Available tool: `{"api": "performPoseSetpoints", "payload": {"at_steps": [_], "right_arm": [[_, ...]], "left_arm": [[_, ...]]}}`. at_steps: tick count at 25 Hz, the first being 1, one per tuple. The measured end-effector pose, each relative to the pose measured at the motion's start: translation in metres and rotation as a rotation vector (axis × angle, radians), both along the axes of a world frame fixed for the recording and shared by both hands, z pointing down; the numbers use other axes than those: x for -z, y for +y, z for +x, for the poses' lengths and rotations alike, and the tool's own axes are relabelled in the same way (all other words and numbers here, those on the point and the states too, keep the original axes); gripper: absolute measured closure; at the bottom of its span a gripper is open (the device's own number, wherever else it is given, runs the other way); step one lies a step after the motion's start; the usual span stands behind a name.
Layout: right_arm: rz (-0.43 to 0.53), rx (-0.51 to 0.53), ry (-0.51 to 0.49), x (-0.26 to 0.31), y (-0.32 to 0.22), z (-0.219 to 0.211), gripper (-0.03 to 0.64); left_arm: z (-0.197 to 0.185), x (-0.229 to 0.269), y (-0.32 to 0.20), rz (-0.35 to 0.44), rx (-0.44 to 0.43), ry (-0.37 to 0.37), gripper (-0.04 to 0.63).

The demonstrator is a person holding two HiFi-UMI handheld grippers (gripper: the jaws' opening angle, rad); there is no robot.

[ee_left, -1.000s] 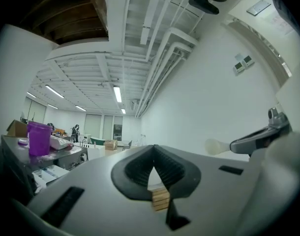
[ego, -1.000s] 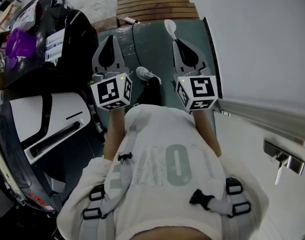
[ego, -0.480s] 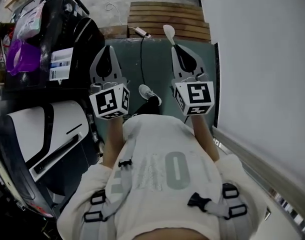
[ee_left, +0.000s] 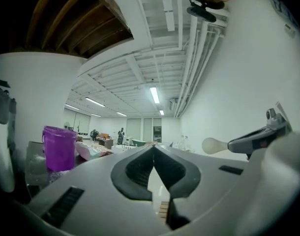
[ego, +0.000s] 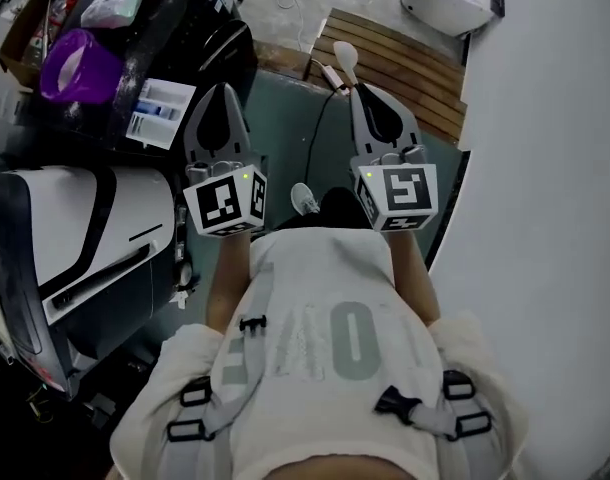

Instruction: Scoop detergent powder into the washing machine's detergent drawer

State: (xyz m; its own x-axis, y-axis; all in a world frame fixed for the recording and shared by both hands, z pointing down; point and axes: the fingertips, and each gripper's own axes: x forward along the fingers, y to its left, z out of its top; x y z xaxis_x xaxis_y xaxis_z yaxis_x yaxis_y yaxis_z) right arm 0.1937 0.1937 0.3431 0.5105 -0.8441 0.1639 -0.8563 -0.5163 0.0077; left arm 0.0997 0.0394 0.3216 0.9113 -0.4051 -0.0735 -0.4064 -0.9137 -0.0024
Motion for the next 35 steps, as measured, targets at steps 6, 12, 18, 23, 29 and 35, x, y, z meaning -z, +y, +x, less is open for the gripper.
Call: {"api": "performPoseSetpoints", "payload": {"at_steps": [6,12,18,23,29,35], "right_arm": [[0.001,0.182,0.006,0.009,-0.073,-0.015,0.604],[0.013,0.394,0.006,0.013,-0.146,-0.042,0.605],[0.024,0.563,0.006,0.013,-0.207,-0.064,0.605],[0.034,0.700,0.009,0.016,-0.254,-0.077,0.604],[0.048,0.817,-0.003,0.020,-0.296,-0.082,0.605],[0.057,0.968,-0.038,0.028,-0.326,-0.087,0.604]], "left_arm": [[-0.039,0.013,-0.051,0.023,0.184,0.003,0.574],[-0.095,0.013,-0.100,0.010,0.421,-0.007,0.574],[-0.134,0.010,-0.132,0.015,0.594,-0.030,0.574],[-0.150,0.015,-0.154,0.019,0.713,-0.027,0.574],[-0.153,0.022,-0.174,0.024,0.813,-0.029,0.574],[-0.147,0.029,-0.187,0.026,0.916,-0.035,0.574]]}}
